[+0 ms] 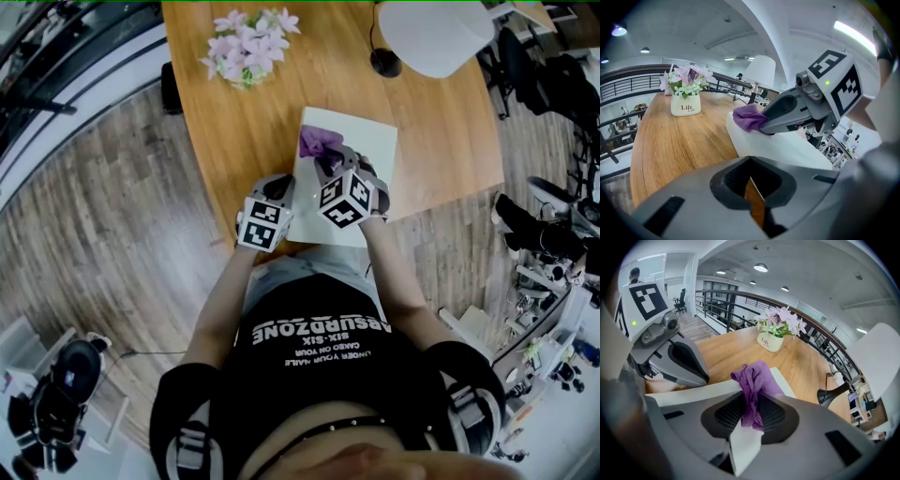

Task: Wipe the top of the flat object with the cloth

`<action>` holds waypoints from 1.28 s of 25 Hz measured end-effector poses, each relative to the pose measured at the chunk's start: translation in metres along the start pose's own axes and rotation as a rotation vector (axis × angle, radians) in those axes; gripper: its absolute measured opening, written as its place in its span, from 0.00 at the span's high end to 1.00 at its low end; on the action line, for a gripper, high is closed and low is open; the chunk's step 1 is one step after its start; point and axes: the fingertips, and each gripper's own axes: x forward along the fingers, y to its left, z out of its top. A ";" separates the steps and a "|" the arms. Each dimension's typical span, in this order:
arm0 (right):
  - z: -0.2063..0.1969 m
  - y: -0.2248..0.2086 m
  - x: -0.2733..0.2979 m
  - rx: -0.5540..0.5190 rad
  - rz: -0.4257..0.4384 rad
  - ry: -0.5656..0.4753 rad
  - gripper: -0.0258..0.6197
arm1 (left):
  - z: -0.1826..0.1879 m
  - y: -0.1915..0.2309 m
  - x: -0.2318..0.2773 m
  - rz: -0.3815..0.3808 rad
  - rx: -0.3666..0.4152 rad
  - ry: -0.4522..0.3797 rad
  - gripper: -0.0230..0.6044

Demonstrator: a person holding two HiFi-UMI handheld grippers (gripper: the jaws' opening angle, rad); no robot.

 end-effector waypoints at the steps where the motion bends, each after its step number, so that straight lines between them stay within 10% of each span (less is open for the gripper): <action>1: 0.000 0.001 -0.001 -0.001 0.003 0.000 0.80 | 0.000 0.000 0.000 0.001 0.000 0.000 0.94; 32: -0.017 0.057 -0.023 -0.043 0.028 -0.010 0.80 | -0.023 -0.003 -0.020 0.068 -0.005 -0.003 0.94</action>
